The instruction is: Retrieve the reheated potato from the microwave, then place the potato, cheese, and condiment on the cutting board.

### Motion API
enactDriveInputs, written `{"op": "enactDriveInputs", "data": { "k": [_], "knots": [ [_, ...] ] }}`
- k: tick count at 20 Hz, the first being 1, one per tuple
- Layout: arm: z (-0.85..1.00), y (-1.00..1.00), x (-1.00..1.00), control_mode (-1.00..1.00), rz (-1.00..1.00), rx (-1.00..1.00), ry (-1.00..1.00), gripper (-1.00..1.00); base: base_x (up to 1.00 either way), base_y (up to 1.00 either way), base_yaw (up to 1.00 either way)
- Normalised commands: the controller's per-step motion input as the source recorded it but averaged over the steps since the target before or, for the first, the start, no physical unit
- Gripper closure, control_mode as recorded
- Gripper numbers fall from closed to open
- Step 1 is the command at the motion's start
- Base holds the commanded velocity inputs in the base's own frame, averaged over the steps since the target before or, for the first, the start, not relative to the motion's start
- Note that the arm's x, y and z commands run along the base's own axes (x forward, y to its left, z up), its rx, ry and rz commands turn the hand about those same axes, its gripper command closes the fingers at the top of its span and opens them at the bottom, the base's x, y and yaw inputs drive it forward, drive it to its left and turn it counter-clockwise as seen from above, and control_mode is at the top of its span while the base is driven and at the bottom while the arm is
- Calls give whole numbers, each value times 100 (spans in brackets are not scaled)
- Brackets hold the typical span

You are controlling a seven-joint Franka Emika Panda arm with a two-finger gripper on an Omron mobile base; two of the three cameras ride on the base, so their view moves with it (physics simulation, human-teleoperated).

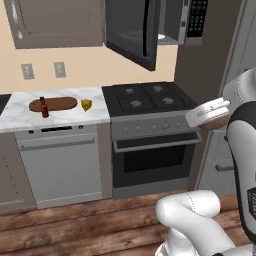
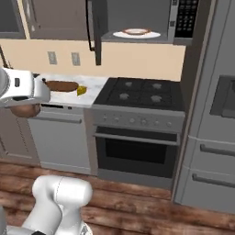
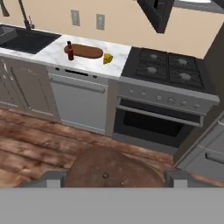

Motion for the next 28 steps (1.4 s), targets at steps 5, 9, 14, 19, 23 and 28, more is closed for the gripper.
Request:
{"op": "enactDriveInputs", "data": {
  "k": [5, 9, 14, 19, 23, 28],
  "knots": [
    [0, 0, 0, 100, 0, 0, 0, 100, 3, 100, -9],
    [0, 0, 0, 100, 0, 0, 0, 100, 54, 100, -10],
    [0, 0, 0, 100, 0, 0, 0, 100, 77, 91, -8],
    [0, 0, 0, 100, 0, 0, 0, 100, 87, 54, -4],
    [0, 0, 0, 100, 0, 0, 0, 100, 75, 23, -4],
    [0, 0, 0, 100, 0, 0, 0, 100, 43, 0, -8]
  ]
}}
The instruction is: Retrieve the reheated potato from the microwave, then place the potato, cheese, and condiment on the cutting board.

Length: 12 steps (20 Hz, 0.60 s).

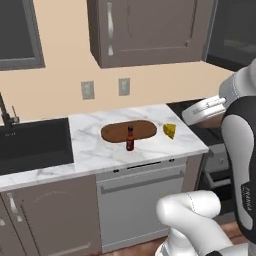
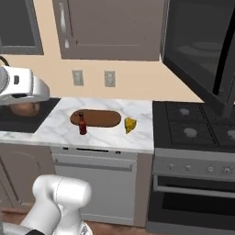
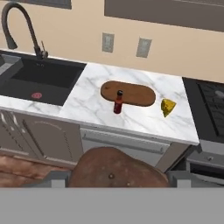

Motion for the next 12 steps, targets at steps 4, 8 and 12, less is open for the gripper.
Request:
{"op": "enactDriveInputs", "data": {
  "k": [4, 8, 12],
  "knots": [
    [0, 0, 0, 100, 0, 0, 0, 100, 38, 0, -7],
    [0, 0, 0, 100, 0, 0, 0, 100, 56, 0, -4],
    [0, 0, 0, 100, 0, 0, 0, 100, 63, -3, 0]
  ]
}}
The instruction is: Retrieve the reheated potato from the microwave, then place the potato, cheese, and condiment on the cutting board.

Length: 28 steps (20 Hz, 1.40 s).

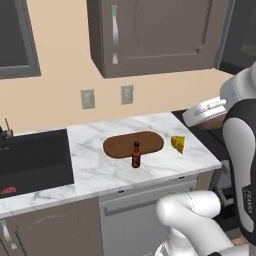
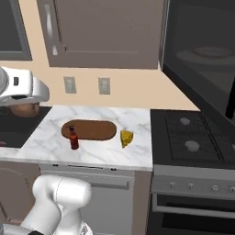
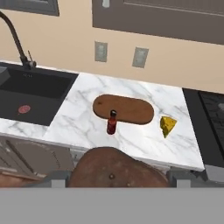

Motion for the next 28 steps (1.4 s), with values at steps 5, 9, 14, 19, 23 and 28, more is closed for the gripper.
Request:
{"op": "enactDriveInputs", "data": {
  "k": [5, 9, 14, 19, 23, 28],
  "knots": [
    [0, 0, 0, 100, 0, 0, 0, 100, 54, -5, 0],
    [0, 0, 0, 100, 0, 0, 0, 100, 50, -16, 0],
    [0, 0, 0, 100, 0, 0, 0, 100, 46, -23, 0],
    [0, 0, 0, 100, 0, 0, 0, 100, 37, -21, 0],
    [-28, -19, 14, -100, 0, 0, 0, 100, 7, -4, 0],
    [-67, -31, 15, -100, 0, 0, 0, 100, 0, 0, 0]
  ]
}}
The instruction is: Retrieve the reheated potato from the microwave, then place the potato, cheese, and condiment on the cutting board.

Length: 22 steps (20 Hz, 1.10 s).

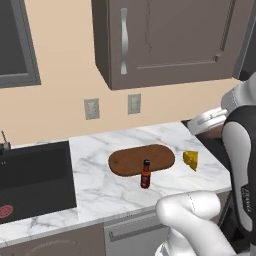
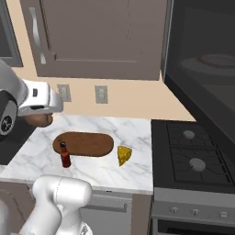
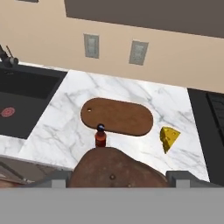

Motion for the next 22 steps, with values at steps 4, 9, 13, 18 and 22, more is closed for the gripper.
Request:
{"op": "enactDriveInputs", "data": {
  "k": [4, 9, 13, 18, 22],
  "knots": [
    [-68, -19, 19, -100, 0, 0, 0, 100, 0, 0, 0],
    [-46, -6, 22, -100, 0, 1, 0, 100, 0, 0, 0],
    [-30, 0, 56, -100, 0, 4, 3, 100, 0, 0, 0],
    [-19, 0, 76, -100, 0, 8, 10, 100, 0, 0, 0],
    [-24, 0, 84, -100, 0, 9, 17, 100, 0, 0, 0]
  ]
}}
